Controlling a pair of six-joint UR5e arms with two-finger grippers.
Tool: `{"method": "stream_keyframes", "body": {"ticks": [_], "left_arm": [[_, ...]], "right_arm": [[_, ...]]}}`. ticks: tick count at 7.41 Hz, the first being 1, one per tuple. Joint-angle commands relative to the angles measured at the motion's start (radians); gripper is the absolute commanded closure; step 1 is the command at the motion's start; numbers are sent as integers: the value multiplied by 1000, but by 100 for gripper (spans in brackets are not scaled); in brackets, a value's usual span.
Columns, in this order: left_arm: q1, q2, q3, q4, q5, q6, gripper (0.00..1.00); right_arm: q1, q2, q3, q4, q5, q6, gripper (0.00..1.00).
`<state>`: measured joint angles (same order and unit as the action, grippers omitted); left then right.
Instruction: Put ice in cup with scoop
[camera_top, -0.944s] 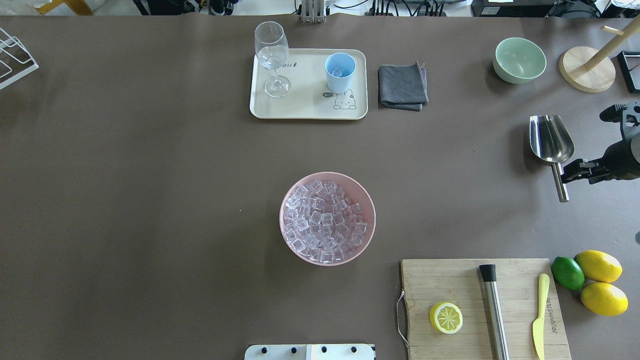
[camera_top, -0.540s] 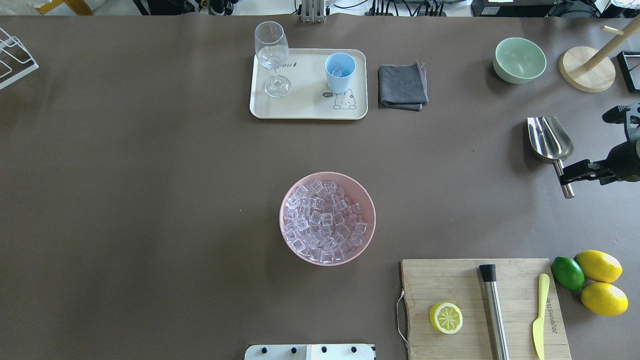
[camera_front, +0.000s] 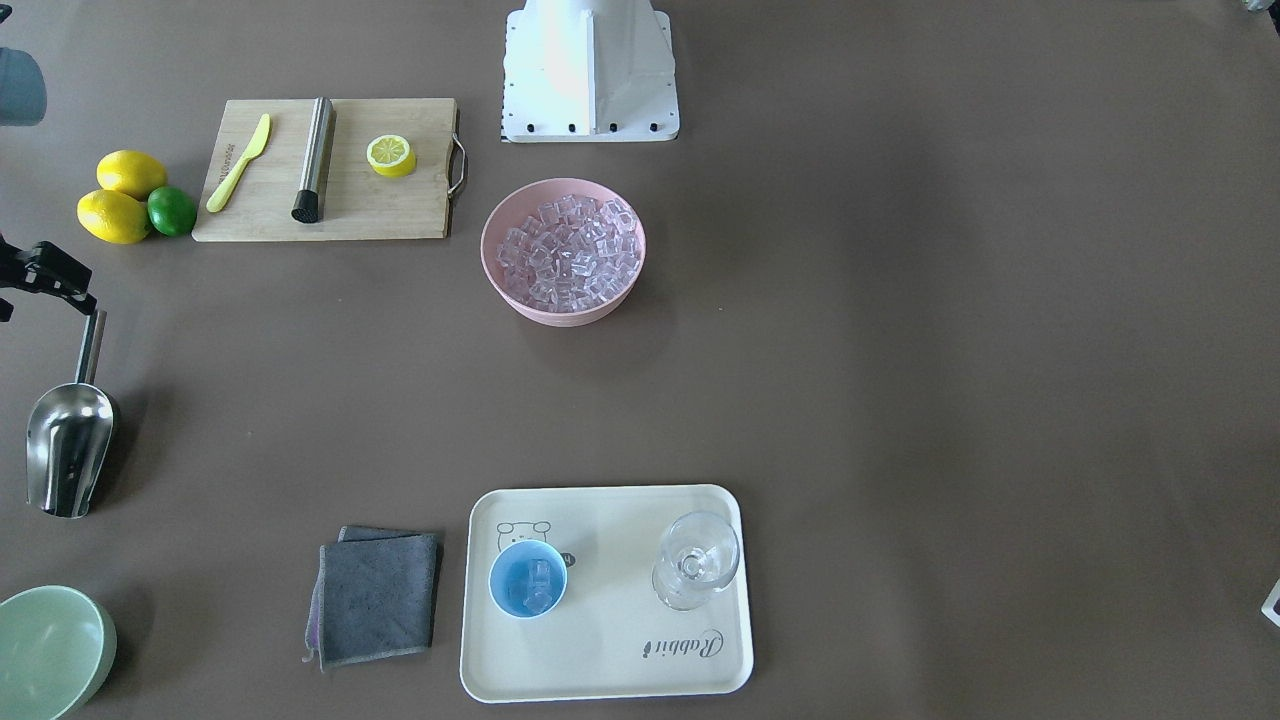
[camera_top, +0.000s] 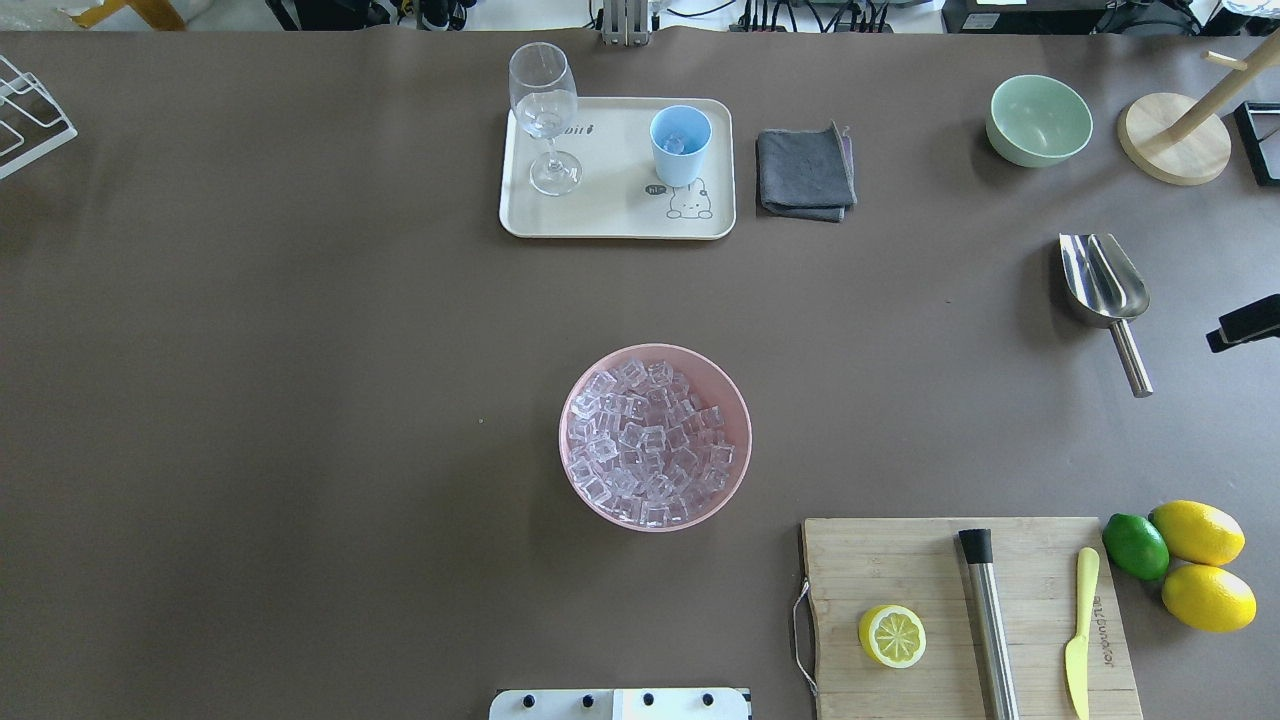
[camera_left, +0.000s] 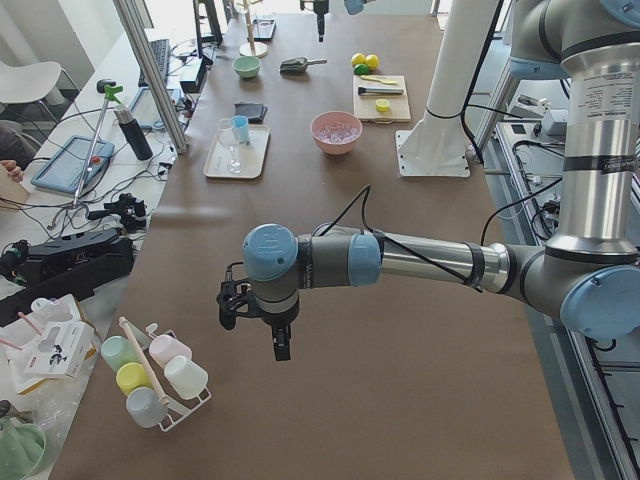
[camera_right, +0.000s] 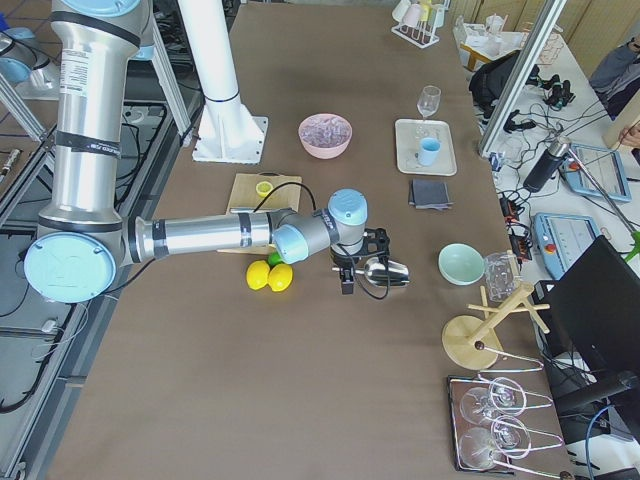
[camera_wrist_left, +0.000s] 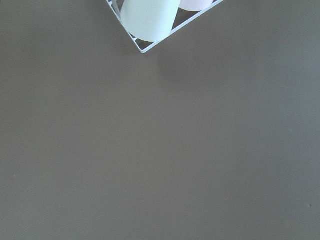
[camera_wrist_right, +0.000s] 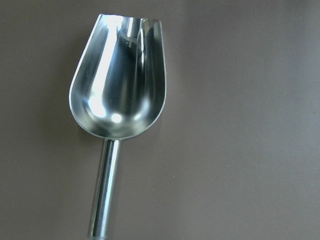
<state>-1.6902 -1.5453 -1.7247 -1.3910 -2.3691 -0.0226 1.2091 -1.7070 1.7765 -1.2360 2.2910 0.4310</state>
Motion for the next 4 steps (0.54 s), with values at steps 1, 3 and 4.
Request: {"method": "stream_keyframes", "body": {"ticks": [1, 3, 4], "left_arm": [[20, -10, 11, -34, 152, 0, 1], [14, -21, -15, -59, 209, -48, 1], [20, -19, -36, -56, 206, -48, 1]], "right_arm": [[145, 6, -2, -153, 19, -298, 1], [234, 6, -6, -242, 31, -473, 1], [271, 4, -6, -305, 53, -559, 1]]}}
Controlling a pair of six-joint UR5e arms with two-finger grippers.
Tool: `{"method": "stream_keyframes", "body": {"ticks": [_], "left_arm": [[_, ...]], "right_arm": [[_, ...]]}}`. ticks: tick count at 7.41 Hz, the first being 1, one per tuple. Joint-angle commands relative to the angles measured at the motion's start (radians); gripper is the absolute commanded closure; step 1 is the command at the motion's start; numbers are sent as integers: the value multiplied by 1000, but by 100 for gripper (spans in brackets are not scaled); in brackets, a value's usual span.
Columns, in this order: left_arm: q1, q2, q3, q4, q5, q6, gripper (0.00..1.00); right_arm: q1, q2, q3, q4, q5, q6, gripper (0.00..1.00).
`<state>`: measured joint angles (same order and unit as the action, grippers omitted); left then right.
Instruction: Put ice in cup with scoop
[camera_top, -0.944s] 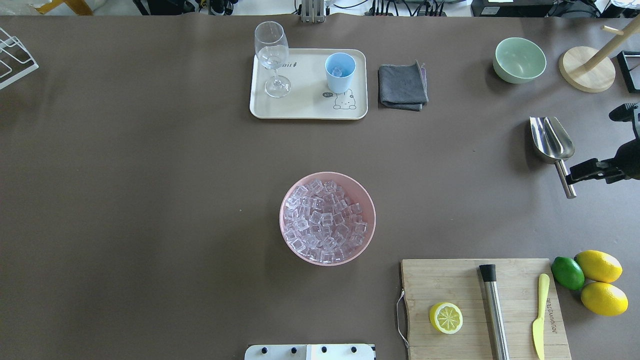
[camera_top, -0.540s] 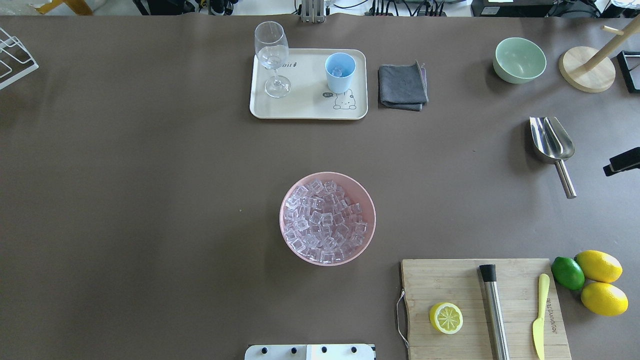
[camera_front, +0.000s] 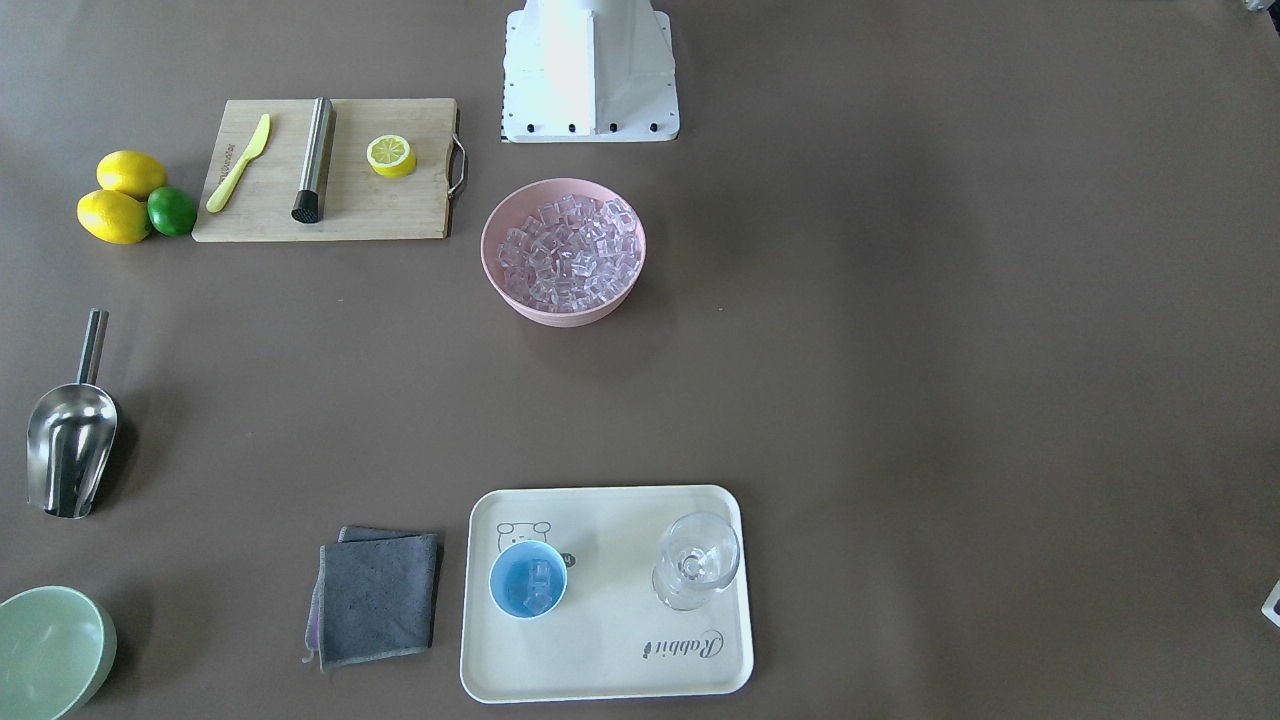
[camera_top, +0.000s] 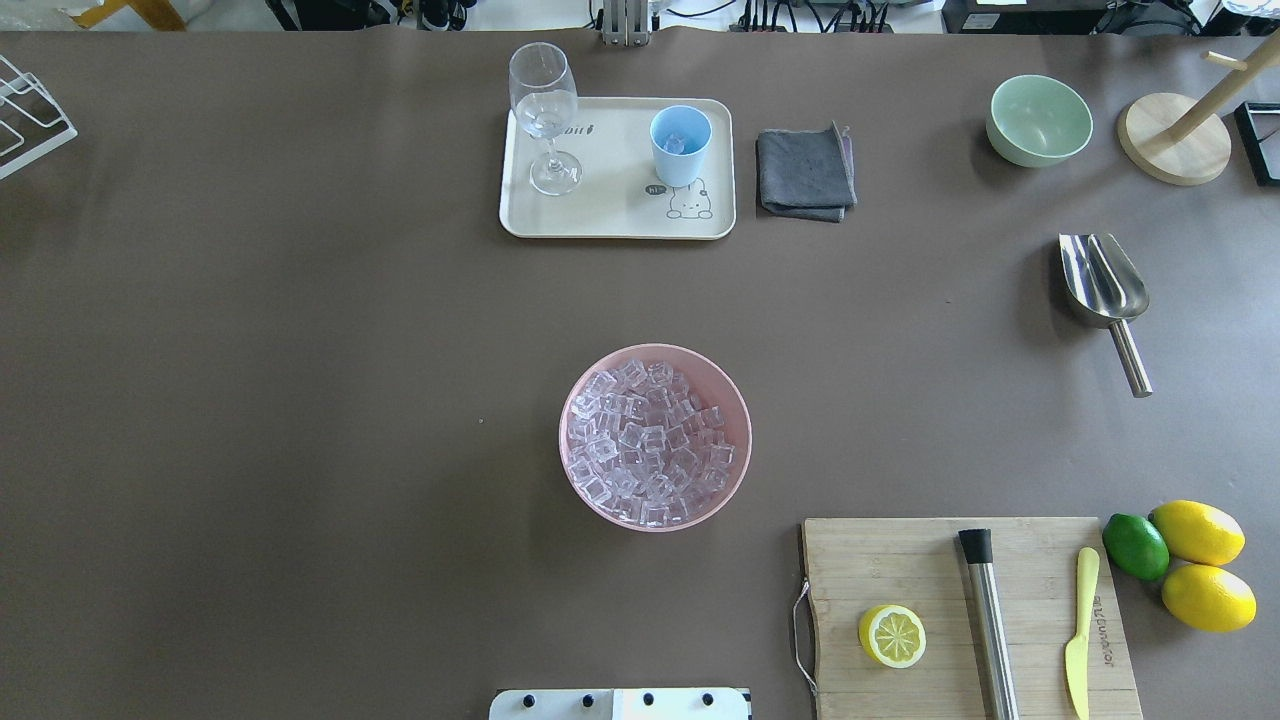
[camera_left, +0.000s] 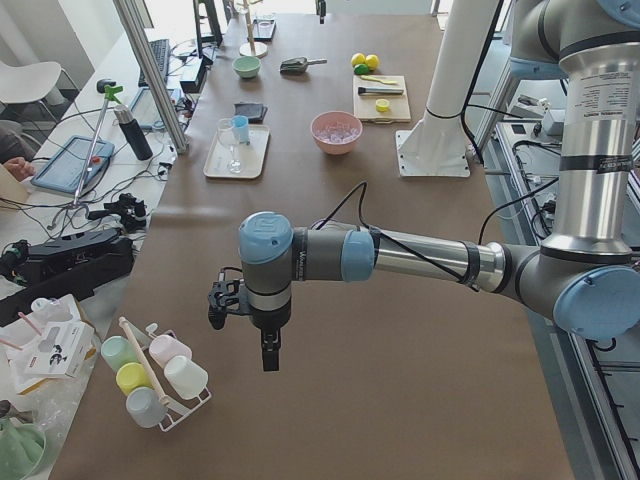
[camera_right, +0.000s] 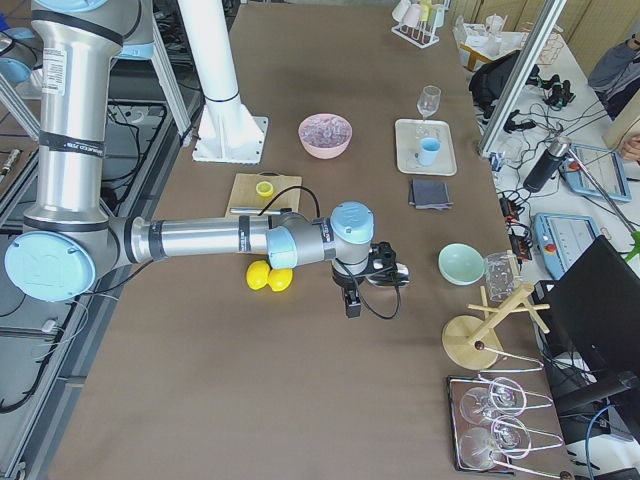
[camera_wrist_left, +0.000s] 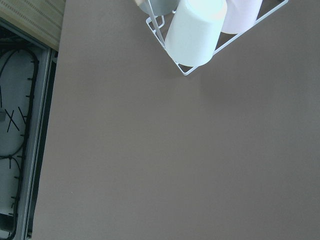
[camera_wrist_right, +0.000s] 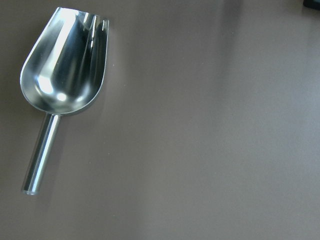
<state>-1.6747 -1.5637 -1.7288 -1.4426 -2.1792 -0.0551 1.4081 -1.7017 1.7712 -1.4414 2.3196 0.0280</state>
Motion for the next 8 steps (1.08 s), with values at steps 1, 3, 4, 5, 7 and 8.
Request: {"method": "stream_keyframes", "body": {"ticks": [1, 3, 4, 5, 7, 8], "left_arm": [[19, 8, -44, 39, 18, -8, 1], [21, 13, -37, 53, 15, -8, 1], [30, 40, -46, 53, 12, -8, 1], [41, 43, -46, 51, 10, -8, 1], [44, 25, 41, 41, 12, -6, 1], [58, 8, 70, 35, 12, -6, 1]], "right_arm": [[113, -7, -1, -120, 30, -205, 1], [158, 0, -68, -119, 19, -231, 1], [169, 4, -85, -114, 35, -223, 1], [169, 2, -85, -114, 30, -205, 1], [172, -7, -79, -113, 21, -198, 1], [172, -9, -73, -111, 17, -200, 1]]}}
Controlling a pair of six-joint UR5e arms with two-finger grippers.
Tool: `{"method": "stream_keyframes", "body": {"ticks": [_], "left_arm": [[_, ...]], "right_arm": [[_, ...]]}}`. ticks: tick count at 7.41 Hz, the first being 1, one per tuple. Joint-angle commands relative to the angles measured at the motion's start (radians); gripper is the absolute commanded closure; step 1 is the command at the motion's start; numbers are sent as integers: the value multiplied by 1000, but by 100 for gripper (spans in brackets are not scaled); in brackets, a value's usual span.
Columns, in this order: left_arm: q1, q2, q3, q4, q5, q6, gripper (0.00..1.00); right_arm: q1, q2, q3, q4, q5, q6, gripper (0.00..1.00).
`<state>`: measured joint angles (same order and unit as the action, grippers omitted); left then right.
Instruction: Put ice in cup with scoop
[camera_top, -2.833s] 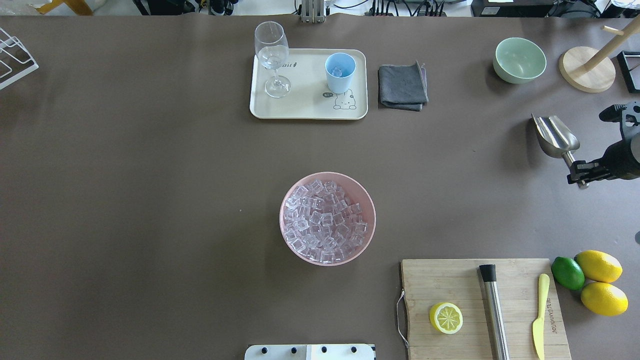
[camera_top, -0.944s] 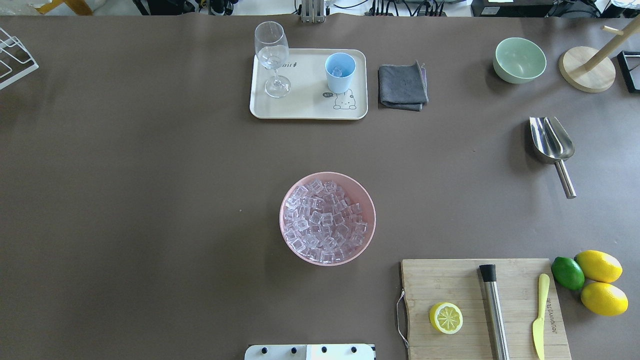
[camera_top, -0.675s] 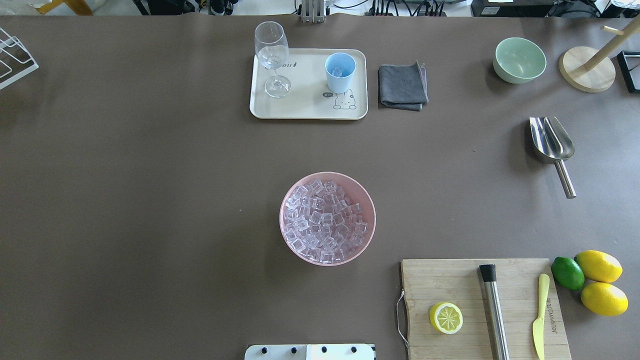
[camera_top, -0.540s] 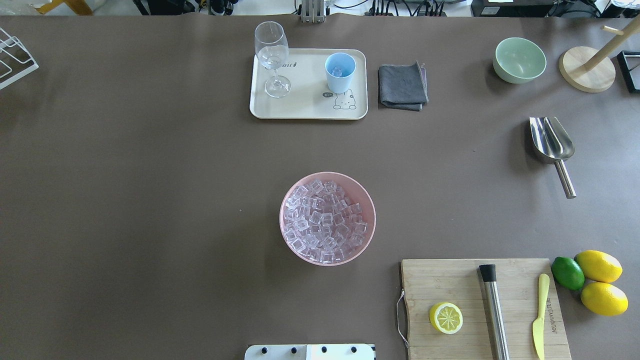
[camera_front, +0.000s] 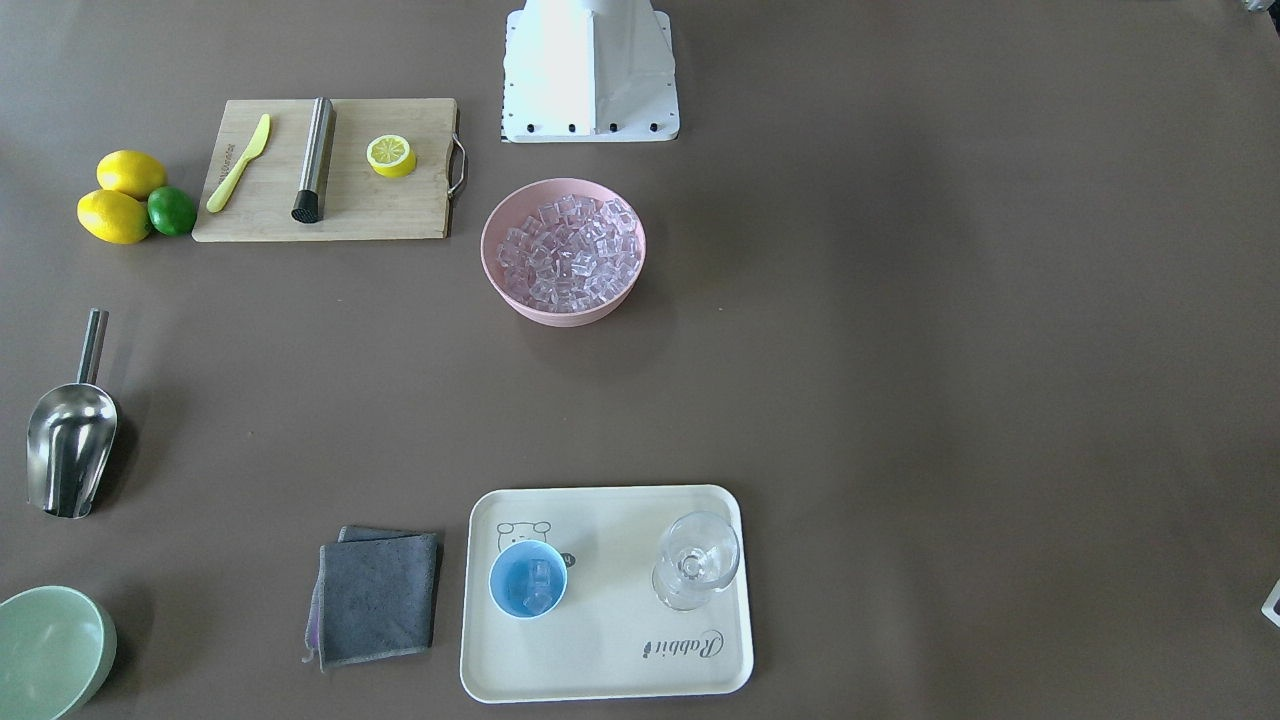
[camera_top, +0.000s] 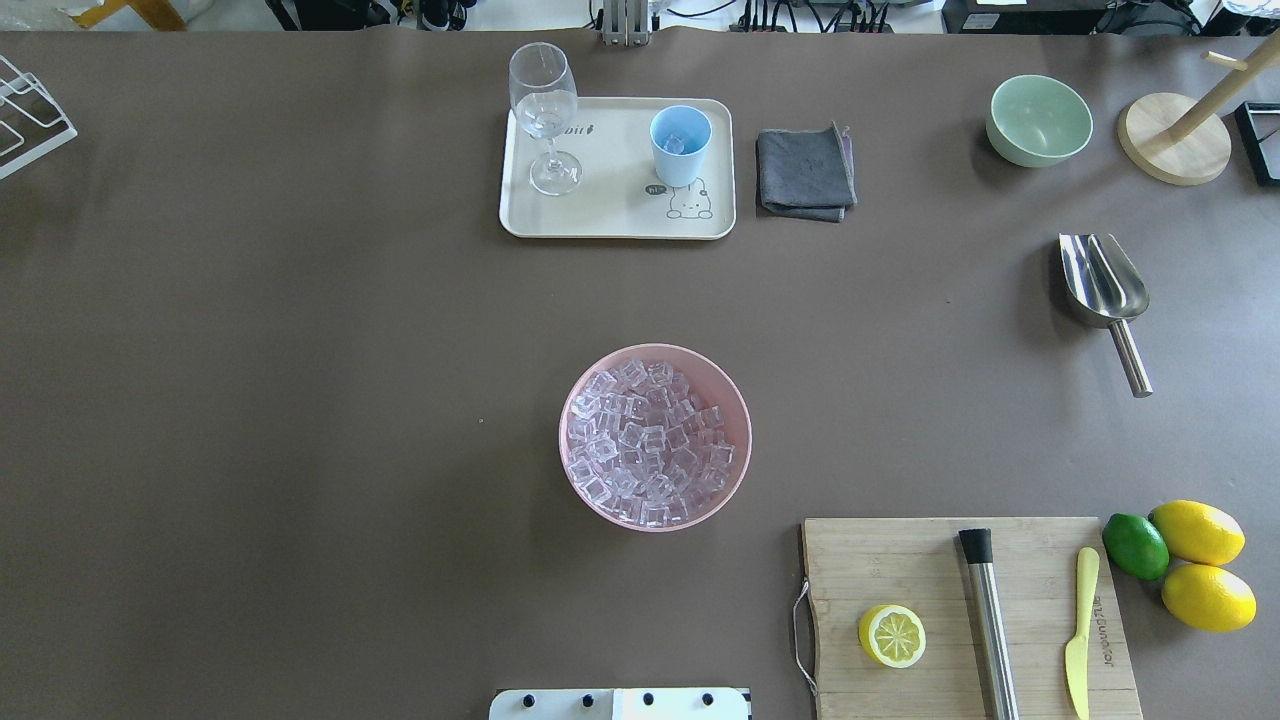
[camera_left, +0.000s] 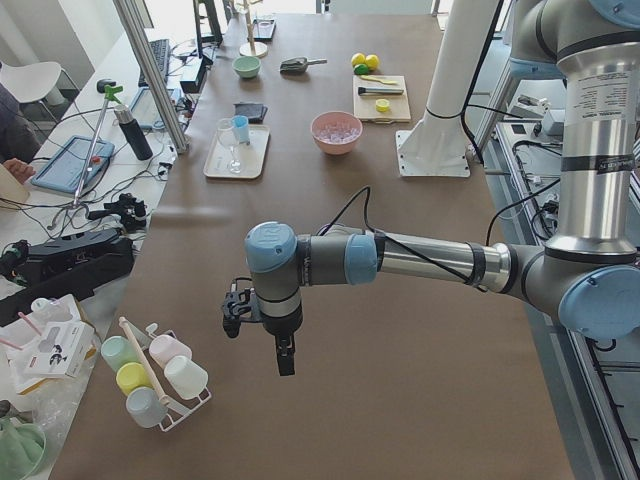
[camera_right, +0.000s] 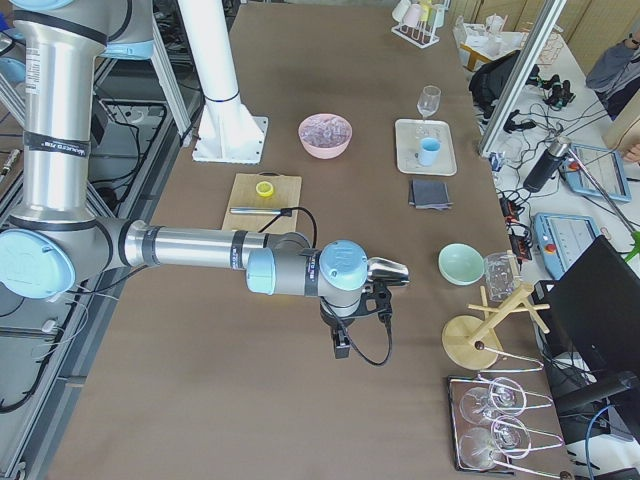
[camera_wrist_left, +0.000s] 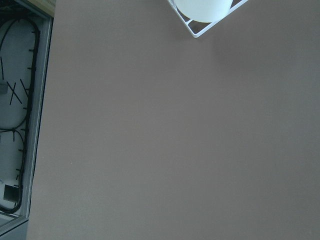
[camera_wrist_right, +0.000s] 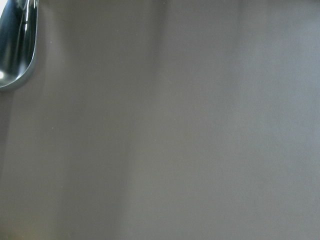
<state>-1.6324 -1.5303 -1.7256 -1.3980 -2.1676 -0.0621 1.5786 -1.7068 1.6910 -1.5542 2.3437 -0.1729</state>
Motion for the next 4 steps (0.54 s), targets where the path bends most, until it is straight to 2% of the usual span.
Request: {"method": "stream_keyframes", "body": {"ticks": [1, 4], "left_arm": [[46, -25, 73, -10, 0, -1, 1], [52, -40, 70, -10, 0, -7, 1]], "right_arm": [[1, -5, 4, -1, -30, 1, 1], [1, -10, 7, -4, -38, 0, 1]]}}
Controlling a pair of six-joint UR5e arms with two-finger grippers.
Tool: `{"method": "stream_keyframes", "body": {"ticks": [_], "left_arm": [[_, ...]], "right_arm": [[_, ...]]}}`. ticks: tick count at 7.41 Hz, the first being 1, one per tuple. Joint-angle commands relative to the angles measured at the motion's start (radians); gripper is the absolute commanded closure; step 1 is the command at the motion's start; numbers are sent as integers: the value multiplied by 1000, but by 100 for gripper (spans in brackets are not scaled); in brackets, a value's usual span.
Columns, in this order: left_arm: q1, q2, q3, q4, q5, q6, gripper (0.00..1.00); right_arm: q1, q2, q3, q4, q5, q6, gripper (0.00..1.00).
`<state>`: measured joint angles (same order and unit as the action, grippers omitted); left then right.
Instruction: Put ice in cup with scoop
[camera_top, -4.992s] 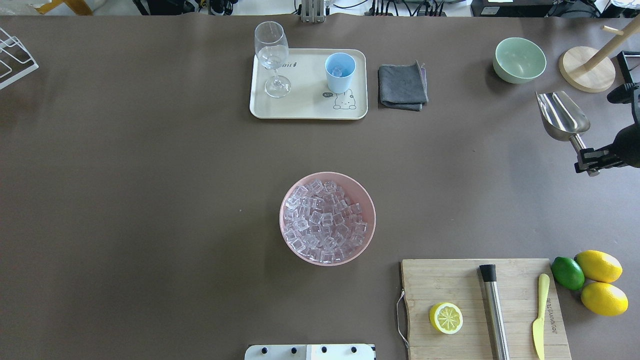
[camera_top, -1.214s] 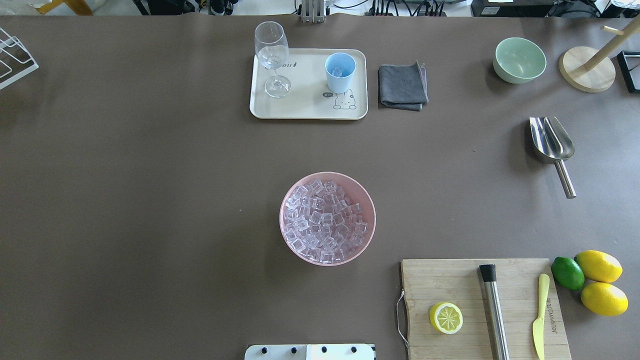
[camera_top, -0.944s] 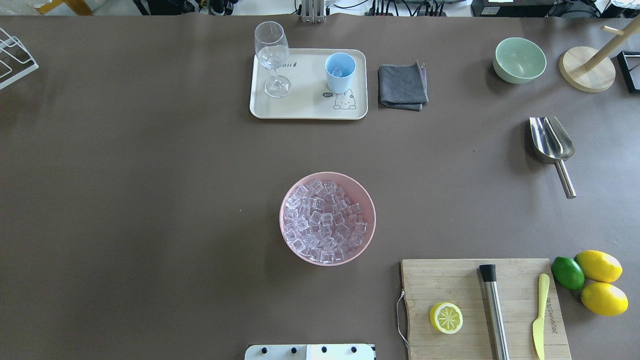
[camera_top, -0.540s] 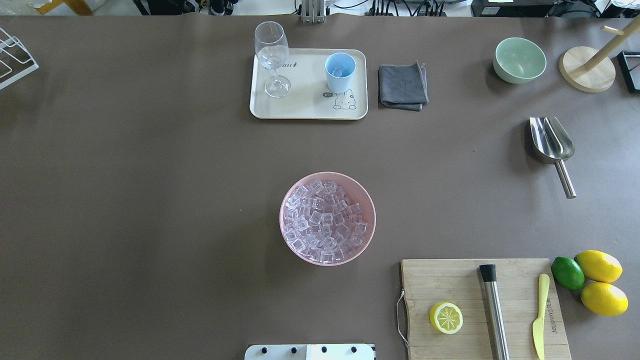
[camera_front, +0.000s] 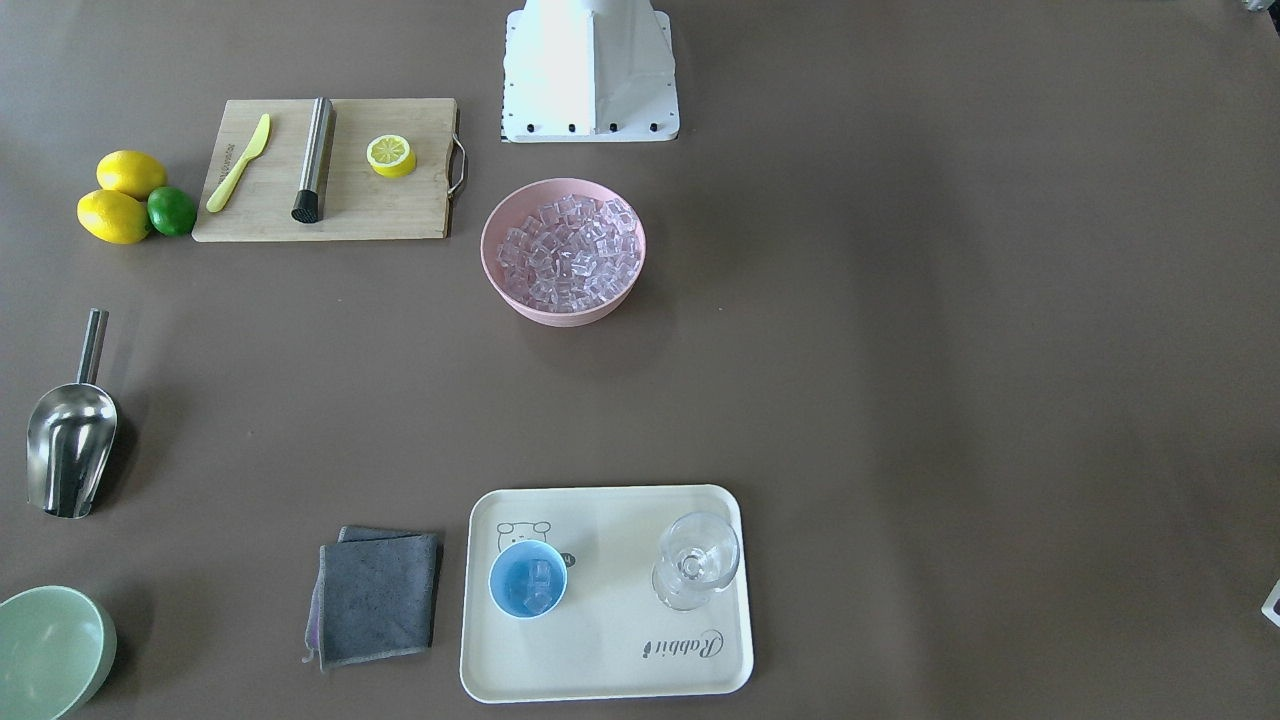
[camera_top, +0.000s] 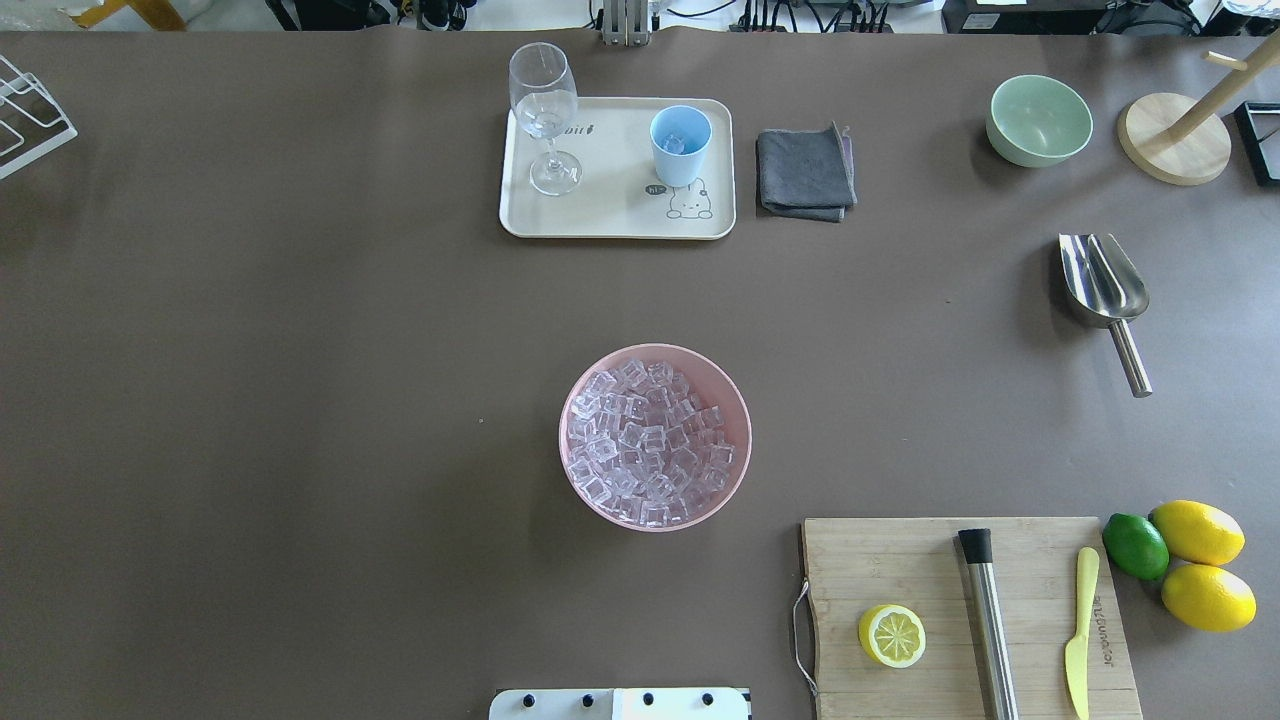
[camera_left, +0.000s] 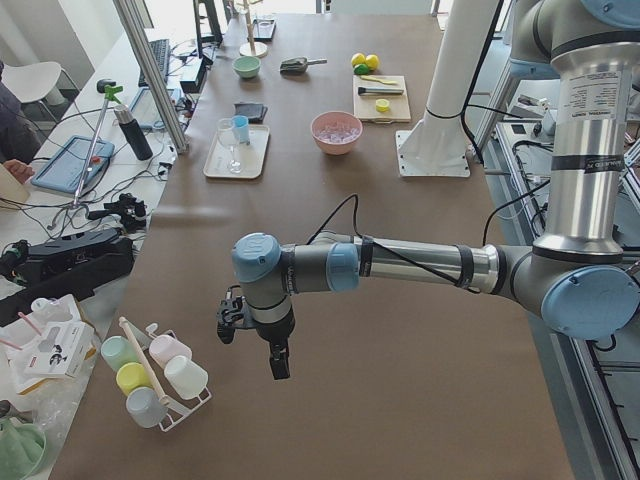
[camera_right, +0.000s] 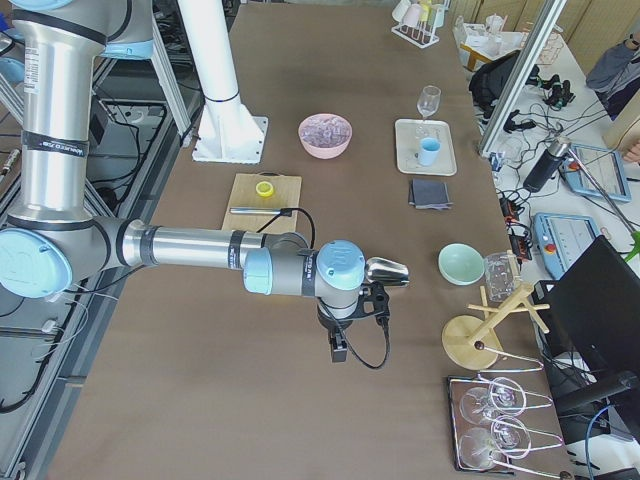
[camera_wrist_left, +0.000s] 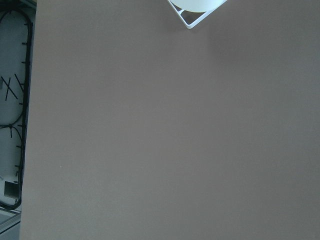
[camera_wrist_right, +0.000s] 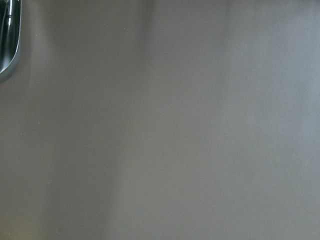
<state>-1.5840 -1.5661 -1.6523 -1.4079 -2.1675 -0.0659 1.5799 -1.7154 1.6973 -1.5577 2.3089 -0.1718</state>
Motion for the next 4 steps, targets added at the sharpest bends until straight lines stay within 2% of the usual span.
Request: {"method": "stream_keyframes", "body": {"ticks": [1, 4], "left_arm": [[4, -5, -6, 0, 0, -3, 1], [2, -8, -4, 0, -2, -5, 1]], "right_arm": [[2, -1, 1, -1, -2, -2, 1], [2, -1, 2, 1, 0, -2, 1]]}}
